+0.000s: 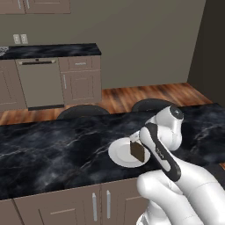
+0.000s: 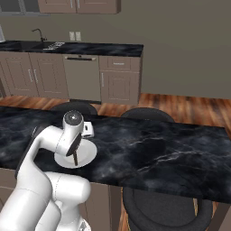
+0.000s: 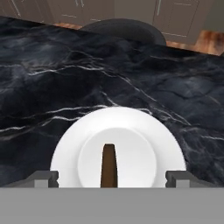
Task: Start the toaster. Once the lever pops up, take the bread to the plate on the dining counter.
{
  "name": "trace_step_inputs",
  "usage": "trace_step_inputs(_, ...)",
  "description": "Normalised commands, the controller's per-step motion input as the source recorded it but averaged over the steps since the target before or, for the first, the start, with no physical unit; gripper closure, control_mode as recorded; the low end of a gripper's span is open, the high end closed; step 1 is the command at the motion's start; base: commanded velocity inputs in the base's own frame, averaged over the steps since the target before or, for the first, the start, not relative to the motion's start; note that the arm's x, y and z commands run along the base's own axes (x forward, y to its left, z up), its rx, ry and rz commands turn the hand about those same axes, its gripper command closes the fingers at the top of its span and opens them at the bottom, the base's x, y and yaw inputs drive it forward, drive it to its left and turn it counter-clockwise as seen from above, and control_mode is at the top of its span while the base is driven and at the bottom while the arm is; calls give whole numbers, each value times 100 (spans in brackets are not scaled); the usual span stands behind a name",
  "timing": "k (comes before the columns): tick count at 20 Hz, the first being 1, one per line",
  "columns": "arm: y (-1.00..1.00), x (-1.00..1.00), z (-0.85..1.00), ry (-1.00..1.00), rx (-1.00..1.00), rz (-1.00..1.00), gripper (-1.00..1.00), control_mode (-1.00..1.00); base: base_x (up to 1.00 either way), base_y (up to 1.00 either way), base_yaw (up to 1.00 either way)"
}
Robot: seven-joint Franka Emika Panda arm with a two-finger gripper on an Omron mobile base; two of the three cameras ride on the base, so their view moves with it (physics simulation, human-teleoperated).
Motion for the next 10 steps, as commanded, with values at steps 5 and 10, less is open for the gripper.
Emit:
trace_step_inputs(5,0,0,7,0,0,0,-100,-100,0,0,0)
trace_step_inputs(10,0,0,35,0,0,0,-100,-100,0,0,0)
